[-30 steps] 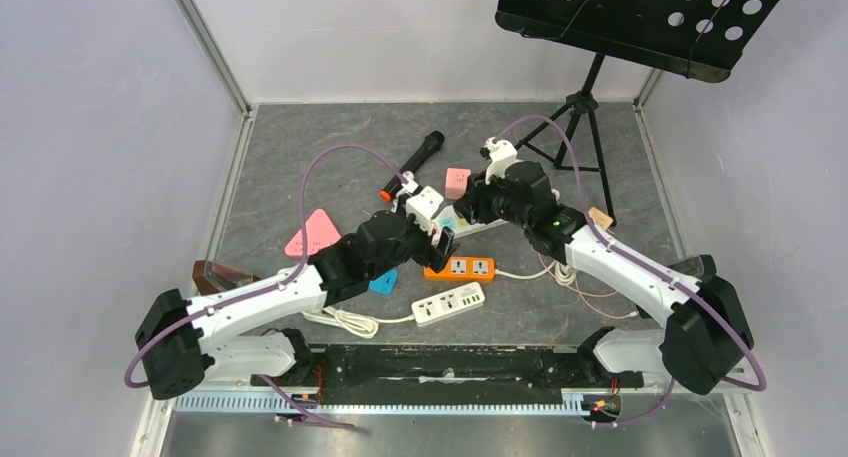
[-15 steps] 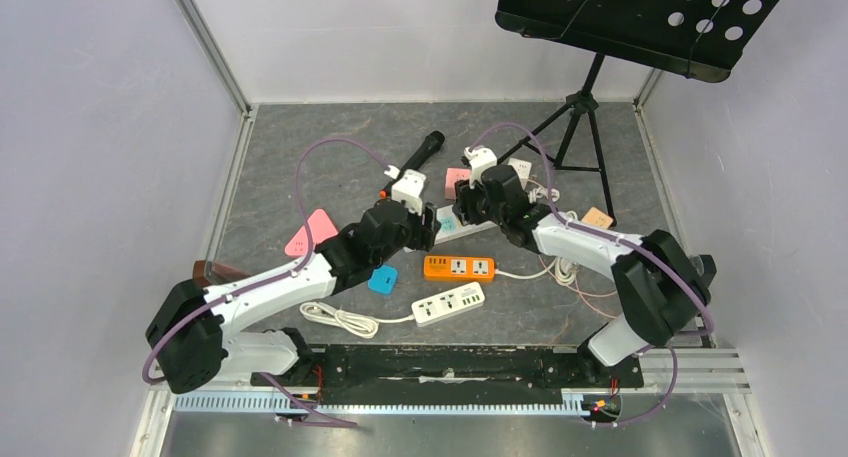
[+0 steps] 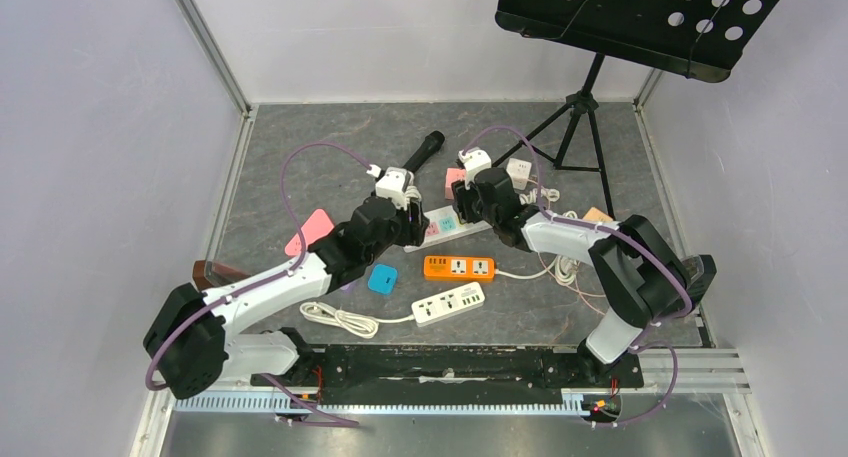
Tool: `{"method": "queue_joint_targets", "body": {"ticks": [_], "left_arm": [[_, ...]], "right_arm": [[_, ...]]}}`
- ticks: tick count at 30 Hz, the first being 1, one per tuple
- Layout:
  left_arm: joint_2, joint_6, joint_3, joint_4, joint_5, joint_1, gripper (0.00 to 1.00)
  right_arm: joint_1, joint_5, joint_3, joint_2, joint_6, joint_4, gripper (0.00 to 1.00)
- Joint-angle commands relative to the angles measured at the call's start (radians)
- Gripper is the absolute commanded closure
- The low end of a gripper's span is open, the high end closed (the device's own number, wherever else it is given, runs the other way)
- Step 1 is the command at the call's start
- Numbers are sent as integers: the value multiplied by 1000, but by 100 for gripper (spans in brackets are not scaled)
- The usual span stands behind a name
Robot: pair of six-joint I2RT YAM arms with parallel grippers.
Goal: Insert the plug
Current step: Insert the plug into the socket.
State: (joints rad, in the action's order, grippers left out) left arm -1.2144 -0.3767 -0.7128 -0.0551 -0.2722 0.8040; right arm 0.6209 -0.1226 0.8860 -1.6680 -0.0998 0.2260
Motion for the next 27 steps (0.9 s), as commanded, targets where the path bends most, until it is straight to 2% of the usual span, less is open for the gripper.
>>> {"method": "queue_joint_targets", "body": {"ticks": [1, 14, 27], "left_arm": [[28, -31, 14, -43, 15, -17, 36], [47, -31, 32, -45, 19, -43, 35], [55, -38, 45, -43, 19, -52, 35]], "right_arm": [[5, 0, 18, -25, 17, 37, 78], [14, -3, 35, 1, -12, -84, 77], [22, 13, 9, 2, -31, -101, 77]]}}
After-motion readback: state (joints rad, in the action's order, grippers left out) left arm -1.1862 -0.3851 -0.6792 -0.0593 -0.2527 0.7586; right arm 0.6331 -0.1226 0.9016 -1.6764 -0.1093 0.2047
